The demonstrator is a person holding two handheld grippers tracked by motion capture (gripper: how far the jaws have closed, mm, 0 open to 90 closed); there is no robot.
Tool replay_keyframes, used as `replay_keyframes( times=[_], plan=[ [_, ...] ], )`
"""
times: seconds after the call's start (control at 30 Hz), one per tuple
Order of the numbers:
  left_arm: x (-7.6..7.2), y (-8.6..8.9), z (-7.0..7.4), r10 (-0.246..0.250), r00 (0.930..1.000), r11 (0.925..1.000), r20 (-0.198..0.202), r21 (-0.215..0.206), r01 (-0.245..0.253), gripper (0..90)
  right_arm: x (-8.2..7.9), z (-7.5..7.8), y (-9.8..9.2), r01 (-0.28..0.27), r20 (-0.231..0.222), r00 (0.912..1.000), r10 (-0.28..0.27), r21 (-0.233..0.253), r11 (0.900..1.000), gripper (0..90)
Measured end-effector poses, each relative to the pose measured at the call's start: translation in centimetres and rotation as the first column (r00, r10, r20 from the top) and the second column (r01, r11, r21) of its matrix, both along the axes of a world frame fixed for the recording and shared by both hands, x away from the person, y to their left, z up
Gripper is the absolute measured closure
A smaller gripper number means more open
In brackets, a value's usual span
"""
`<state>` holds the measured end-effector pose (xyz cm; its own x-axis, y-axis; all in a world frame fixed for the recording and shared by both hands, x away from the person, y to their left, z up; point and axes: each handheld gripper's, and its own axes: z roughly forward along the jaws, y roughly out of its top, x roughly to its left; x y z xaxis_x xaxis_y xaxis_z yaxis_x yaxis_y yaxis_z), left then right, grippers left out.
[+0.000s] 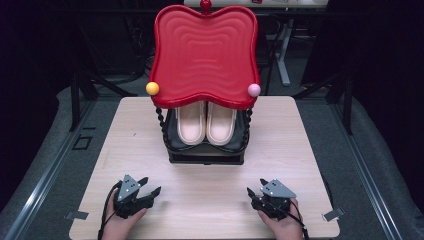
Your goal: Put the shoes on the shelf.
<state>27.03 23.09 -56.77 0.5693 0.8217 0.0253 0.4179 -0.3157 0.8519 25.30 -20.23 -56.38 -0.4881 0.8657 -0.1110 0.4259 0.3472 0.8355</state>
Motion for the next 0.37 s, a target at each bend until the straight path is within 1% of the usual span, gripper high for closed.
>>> replay_keyframes(
  times=[0.07, 0.2, 0.23, 0.3, 0.37],
  plan=[
    [0.01, 0.13, 0.02, 0.006, 1.0000, 1.0000, -0.001, -0.004, -0.006, 39.8, 0.05, -0.02, -0.03, 0.000, -0.001, 1.0000, 0.000, -0.006, 1.000, 43.4],
    [0.09, 0.24, 0.05, 0.025, 0.9994, 0.9993, -0.026, -0.027, -0.025, 39.8, 0.12, -0.02, -0.07, 0.000, 0.007, 1.0000, 0.000, 0.000, 1.000, 43.7],
    [0.09, 0.30, 0.13, 0.023, 0.9990, 0.9995, -0.038, -0.023, -0.024, 39.8, 0.13, -0.01, -0.11, -0.001, 0.006, 1.0000, 0.001, 0.001, 1.000, 43.8],
    [0.12, 0.29, 0.12, 0.028, 0.9986, 0.9991, -0.044, -0.030, -0.029, 39.8, 0.17, 0.00, -0.24, 0.000, 0.004, 1.0000, 0.000, 0.000, 1.000, 43.8],
    [0.13, 0.28, 0.15, 0.034, 0.9980, 0.9986, -0.053, -0.038, -0.036, 39.8, 0.20, -0.01, -0.32, 0.005, 0.003, 1.0000, -0.005, 0.012, 1.000, 43.8]
  ],
)
